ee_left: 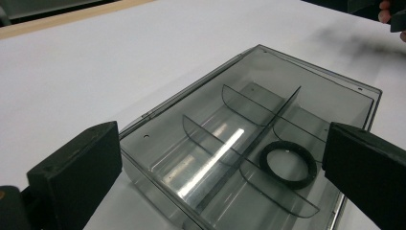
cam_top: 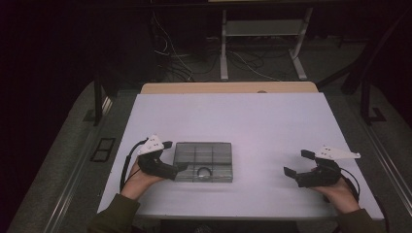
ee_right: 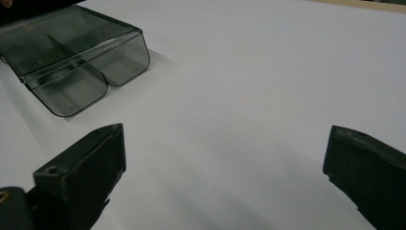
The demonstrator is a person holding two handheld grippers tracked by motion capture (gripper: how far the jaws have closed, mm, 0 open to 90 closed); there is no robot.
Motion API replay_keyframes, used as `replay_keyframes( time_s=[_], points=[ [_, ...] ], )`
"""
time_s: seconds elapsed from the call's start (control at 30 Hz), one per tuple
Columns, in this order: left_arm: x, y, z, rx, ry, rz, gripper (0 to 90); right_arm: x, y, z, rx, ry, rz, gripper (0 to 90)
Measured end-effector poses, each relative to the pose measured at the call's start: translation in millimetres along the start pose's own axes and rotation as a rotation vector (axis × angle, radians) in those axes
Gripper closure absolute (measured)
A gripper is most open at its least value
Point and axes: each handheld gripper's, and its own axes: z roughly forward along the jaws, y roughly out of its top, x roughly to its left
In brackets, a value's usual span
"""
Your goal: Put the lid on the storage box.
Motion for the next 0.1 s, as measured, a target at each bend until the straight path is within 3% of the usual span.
replay_keyframes(
  time_s=[0.1],
  points=[
    [0.0, 0.1, 0.0, -0.001, 0.000, 0.000, 0.0, 0.0, 0.0, 0.1, -0.002, 0.000, -0.003, 0.7]
  ],
)
